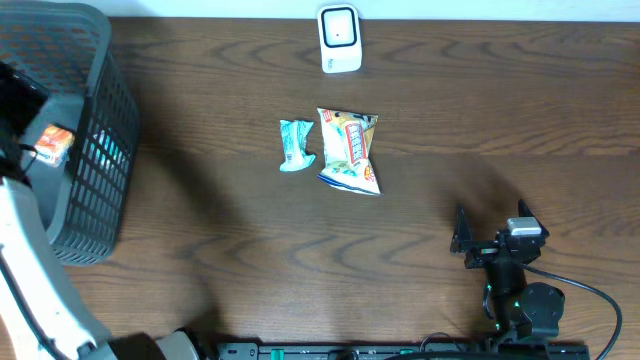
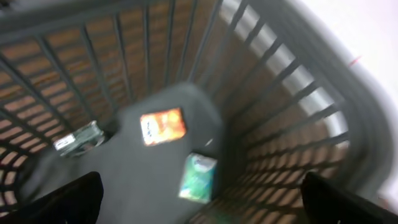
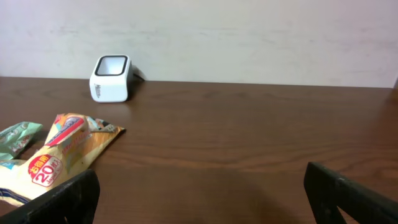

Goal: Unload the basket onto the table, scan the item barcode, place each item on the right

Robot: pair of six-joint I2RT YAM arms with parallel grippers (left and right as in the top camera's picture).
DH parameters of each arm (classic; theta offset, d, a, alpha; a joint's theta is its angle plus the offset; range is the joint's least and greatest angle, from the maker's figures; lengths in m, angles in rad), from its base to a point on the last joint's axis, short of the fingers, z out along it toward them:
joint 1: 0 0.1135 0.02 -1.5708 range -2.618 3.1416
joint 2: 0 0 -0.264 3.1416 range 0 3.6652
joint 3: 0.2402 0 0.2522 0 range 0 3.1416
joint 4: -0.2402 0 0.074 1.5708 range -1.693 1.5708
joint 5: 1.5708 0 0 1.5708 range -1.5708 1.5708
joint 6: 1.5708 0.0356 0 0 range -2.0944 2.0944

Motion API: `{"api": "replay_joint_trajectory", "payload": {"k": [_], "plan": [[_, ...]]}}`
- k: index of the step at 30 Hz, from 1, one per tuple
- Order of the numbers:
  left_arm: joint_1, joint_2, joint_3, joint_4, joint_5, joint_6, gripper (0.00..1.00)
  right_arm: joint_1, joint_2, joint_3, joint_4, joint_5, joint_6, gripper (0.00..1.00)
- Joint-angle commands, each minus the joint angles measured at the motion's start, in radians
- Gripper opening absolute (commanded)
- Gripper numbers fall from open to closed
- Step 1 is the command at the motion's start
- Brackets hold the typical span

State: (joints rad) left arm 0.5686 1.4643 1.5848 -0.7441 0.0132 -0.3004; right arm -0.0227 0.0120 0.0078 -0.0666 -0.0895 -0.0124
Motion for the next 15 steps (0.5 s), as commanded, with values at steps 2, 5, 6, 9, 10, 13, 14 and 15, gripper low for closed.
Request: {"api": "replay_joint_trajectory", "payload": {"k": [2, 5, 6, 9, 10, 13, 14, 15], "plan": [[0.005, 0.065, -0.015, -0.028, -0.010, 0.193, 1.00, -0.002, -0.005, -0.002, -0.003, 0.005, -0.011, 0.99], [0.004, 0.085, -0.015, -0.031, -0.079, 0.195, 1.00, -0.002, -0.005, -0.002, -0.003, 0.005, -0.011, 0.99], [0.004, 0.088, -0.015, -0.031, -0.090, 0.196, 1.00, -0.002, -0.005, -0.002, -0.003, 0.005, -0.011, 0.99], [0.005, 0.096, -0.015, -0.024, -0.137, 0.196, 1.00, -0.002, -0.005, -0.002, -0.003, 0.005, -0.011, 0.99], [0.005, 0.098, -0.015, -0.023, -0.152, 0.196, 1.00, -0.002, -0.005, -0.002, -0.003, 0.005, -0.011, 0.99], [0.005, 0.109, -0.016, -0.026, -0.164, 0.200, 1.00, -0.002, -0.005, -0.002, -0.003, 0.005, -0.011, 0.99], [0.005, 0.113, -0.016, -0.029, -0.164, 0.200, 1.00, -0.002, -0.005, -0.002, -0.003, 0.005, -0.011, 0.99], [0.005, 0.117, -0.017, -0.031, -0.164, 0.203, 1.00, -0.002, -0.005, -0.002, -0.003, 0.004, -0.011, 0.99]]}}
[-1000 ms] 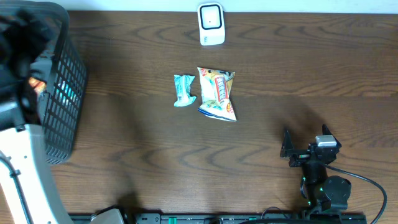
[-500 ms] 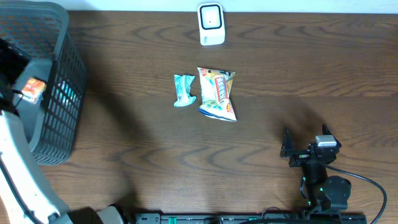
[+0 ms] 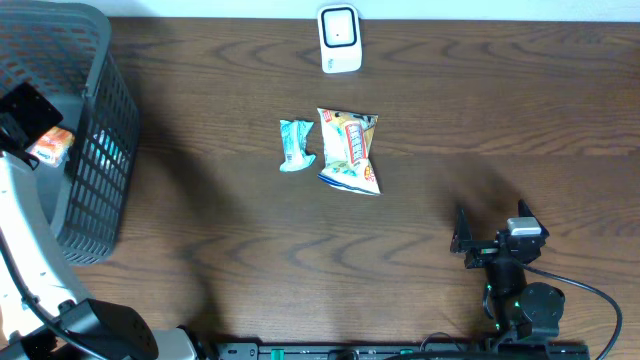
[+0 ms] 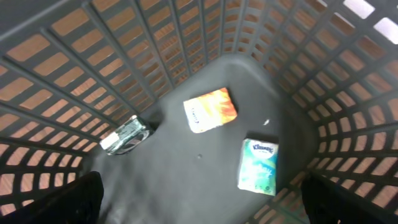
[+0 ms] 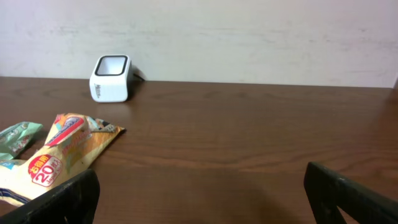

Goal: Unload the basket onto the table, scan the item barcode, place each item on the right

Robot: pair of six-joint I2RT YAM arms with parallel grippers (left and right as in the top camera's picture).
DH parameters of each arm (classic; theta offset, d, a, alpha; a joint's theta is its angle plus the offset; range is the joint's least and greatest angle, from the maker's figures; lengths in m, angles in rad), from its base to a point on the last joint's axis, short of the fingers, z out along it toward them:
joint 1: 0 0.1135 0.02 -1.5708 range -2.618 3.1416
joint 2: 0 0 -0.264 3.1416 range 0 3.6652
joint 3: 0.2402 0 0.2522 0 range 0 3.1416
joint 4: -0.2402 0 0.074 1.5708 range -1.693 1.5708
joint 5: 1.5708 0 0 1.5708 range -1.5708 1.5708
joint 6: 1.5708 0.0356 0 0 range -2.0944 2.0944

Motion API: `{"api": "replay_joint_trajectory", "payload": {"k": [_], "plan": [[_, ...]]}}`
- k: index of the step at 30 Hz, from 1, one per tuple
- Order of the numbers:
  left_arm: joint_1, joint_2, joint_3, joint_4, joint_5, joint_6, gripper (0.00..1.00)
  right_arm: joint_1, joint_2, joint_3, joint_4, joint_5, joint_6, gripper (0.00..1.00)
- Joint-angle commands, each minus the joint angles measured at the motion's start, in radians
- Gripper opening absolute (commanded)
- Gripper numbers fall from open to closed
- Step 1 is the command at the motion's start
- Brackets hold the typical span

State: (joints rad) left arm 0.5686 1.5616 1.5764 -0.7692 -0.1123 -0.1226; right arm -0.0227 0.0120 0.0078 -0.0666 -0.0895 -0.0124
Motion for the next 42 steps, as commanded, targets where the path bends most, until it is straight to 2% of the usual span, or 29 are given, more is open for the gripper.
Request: {"api": "replay_joint_trajectory", "payload": {"k": [1, 24, 32, 42], "plan": [[0.005, 0.024, -0.009, -0.007, -0.039, 0.026, 1.00, -0.002, -0.005, -0.002, -0.003, 0.005, -0.011, 0.99], [0.005, 0.107, -0.009, -0.006, -0.039, 0.050, 1.00, -0.002, -0.005, -0.002, -0.003, 0.005, -0.011, 0.99], [0.005, 0.152, -0.009, 0.039, -0.039, 0.090, 1.00, -0.002, -0.005, -0.002, -0.003, 0.004, -0.011, 0.99], [0.034, 0.292, -0.009, 0.140, -0.038, 0.097, 0.99, -0.002, -0.005, -0.002, -0.003, 0.005, -0.011, 0.99]]}}
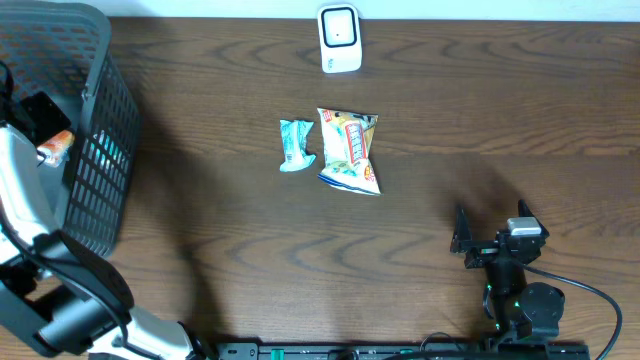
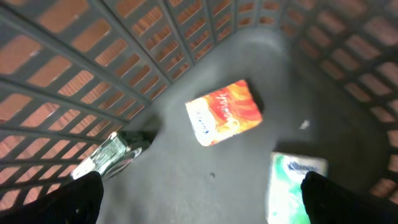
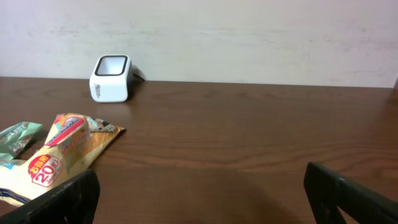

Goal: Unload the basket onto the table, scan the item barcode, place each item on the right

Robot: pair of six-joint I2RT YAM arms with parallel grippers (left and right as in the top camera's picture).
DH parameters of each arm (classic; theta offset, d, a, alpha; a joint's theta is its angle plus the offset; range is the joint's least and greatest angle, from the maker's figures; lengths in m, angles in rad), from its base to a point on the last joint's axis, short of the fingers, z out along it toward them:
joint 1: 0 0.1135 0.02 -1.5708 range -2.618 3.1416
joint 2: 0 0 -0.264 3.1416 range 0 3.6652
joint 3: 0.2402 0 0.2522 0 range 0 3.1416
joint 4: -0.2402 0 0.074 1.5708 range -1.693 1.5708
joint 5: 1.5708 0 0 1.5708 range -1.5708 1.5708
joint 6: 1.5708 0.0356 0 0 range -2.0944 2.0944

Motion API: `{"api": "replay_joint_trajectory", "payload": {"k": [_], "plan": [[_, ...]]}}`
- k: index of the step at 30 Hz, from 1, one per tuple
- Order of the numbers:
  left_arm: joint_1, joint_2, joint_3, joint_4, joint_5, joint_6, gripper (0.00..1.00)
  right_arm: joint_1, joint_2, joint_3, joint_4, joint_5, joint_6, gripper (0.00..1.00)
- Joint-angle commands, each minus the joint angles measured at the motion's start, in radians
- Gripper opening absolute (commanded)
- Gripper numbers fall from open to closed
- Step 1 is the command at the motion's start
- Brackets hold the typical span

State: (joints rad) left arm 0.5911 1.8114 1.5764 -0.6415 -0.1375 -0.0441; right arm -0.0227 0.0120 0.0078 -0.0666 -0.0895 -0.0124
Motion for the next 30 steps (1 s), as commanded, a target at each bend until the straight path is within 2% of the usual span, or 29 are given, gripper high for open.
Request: {"api": "replay_joint_trajectory", "payload": {"k": [1, 6, 9, 13, 15, 18, 21, 26, 30], "plan": [[0.011, 0.060, -0.009, 0.020, -0.012, 0.029, 0.98, -0.002, -0.005, -0.002, -0.003, 0.005, -0.011, 0.99], [0.011, 0.132, -0.009, 0.034, -0.013, 0.102, 0.95, -0.002, -0.005, -0.002, -0.003, 0.005, -0.011, 0.99], [0.014, 0.158, -0.009, 0.034, -0.018, 0.104, 0.95, -0.002, -0.005, -0.002, -0.003, 0.005, -0.011, 0.99], [0.014, 0.164, -0.009, 0.034, -0.124, 0.104, 0.96, -0.002, -0.005, -0.002, -0.003, 0.005, -0.011, 0.99], [0.014, 0.164, -0.009, 0.033, -0.125, 0.104, 0.94, -0.002, -0.005, -0.002, -0.003, 0.005, -0.011, 0.99], [0.014, 0.164, -0.009, 0.006, -0.010, 0.103, 0.85, -0.002, -0.005, -0.002, -0.003, 0.005, -0.011, 0.99], [0.014, 0.164, -0.009, -0.001, 0.165, 0.095, 0.86, -0.002, -0.005, -0.002, -0.003, 0.005, -0.011, 0.99], [0.014, 0.164, -0.009, -0.005, 0.348, 0.064, 0.88, -0.002, -0.005, -0.002, -0.003, 0.005, -0.011, 0.99], [0.013, 0.177, -0.010, -0.032, 0.400, 0.014, 0.88, -0.002, -0.005, -0.002, -0.003, 0.005, -0.011, 0.99]]}}
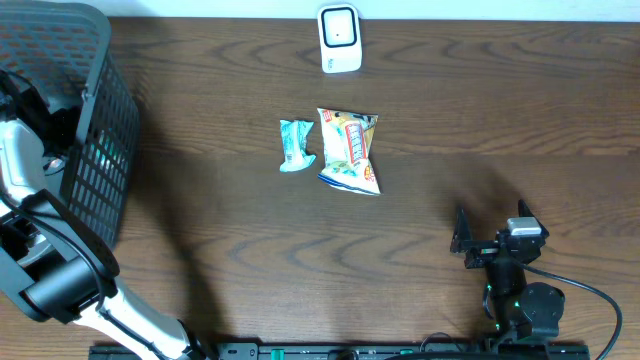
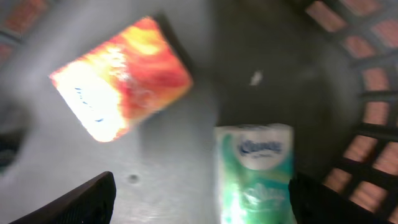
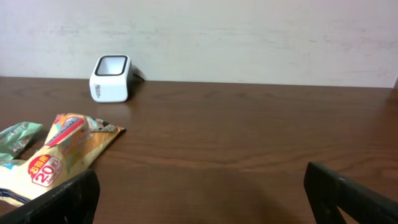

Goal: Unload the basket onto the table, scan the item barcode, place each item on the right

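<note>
My left gripper (image 2: 202, 208) is open, low inside the dark mesh basket (image 1: 100, 150). A green tissue pack (image 2: 256, 177) lies on the basket floor between its fingertips, nearer the right one. An orange pack (image 2: 121, 78) lies further off to the left. In the overhead view the left gripper (image 1: 55, 115) is down in the basket. The white scanner (image 1: 339, 38) stands at the table's far edge. My right gripper (image 3: 199, 202) is open and empty, resting low near the front right of the table (image 1: 485, 243).
A yellow snack bag (image 1: 349, 150) and a small teal packet (image 1: 295, 144) lie mid-table in front of the scanner (image 3: 112, 78). The snack bag (image 3: 56, 155) is left of the right gripper. Basket walls (image 2: 367, 81) close round the left gripper.
My left gripper is lower in the basket and shifted towards the green tissue pack, which now lies between its fingertips. The silver item has left its view. The right arm is unchanged.
My left gripper was open above the basket, with an orange pack, a green pack and a silver item below. At each later moment it was lower and closer to them. Now it is just over the floor at the green pack. The right arm stayed still.
</note>
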Robot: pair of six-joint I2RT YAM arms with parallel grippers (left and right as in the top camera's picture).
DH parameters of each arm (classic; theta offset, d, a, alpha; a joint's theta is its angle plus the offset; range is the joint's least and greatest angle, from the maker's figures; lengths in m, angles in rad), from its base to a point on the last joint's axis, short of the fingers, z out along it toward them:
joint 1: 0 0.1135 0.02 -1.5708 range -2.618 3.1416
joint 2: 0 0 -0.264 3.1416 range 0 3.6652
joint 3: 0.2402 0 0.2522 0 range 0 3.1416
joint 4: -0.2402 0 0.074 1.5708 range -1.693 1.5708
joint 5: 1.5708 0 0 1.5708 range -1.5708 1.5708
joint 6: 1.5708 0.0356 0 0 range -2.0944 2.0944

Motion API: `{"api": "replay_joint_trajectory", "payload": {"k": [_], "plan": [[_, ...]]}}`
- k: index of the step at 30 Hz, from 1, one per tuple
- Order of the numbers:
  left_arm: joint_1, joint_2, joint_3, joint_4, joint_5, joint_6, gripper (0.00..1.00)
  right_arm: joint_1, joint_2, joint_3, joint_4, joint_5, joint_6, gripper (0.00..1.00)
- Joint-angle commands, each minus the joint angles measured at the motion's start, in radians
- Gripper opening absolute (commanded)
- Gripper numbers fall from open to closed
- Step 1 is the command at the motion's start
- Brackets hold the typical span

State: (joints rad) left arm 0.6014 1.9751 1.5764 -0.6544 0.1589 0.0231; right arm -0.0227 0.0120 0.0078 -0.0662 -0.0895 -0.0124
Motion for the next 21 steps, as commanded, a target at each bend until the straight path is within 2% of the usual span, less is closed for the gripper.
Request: {"api": "replay_joint_trajectory", "payload": {"k": [1, 7, 12, 13, 19, 21], "plan": [[0.003, 0.019, -0.010, -0.027, 0.104, -0.062, 0.88, -0.002, -0.005, -0.002, -0.003, 0.005, -0.011, 0.99], [0.003, 0.104, -0.013, -0.071, 0.180, -0.063, 0.88, -0.002, -0.005, -0.002, -0.003, 0.005, -0.011, 0.99], [0.003, 0.151, -0.013, -0.074, 0.219, -0.062, 0.80, -0.002, -0.005, -0.002, -0.003, 0.005, -0.011, 0.99], [0.003, 0.154, -0.013, -0.074, 0.219, -0.062, 0.77, -0.002, -0.005, -0.002, -0.003, 0.004, -0.011, 0.99], [0.003, 0.155, -0.013, -0.063, 0.218, -0.062, 0.31, -0.002, -0.005, -0.002, -0.003, 0.005, -0.011, 0.99], [0.004, 0.155, -0.013, -0.063, 0.218, -0.062, 0.21, -0.002, -0.005, -0.002, -0.003, 0.005, -0.011, 0.99]]}}
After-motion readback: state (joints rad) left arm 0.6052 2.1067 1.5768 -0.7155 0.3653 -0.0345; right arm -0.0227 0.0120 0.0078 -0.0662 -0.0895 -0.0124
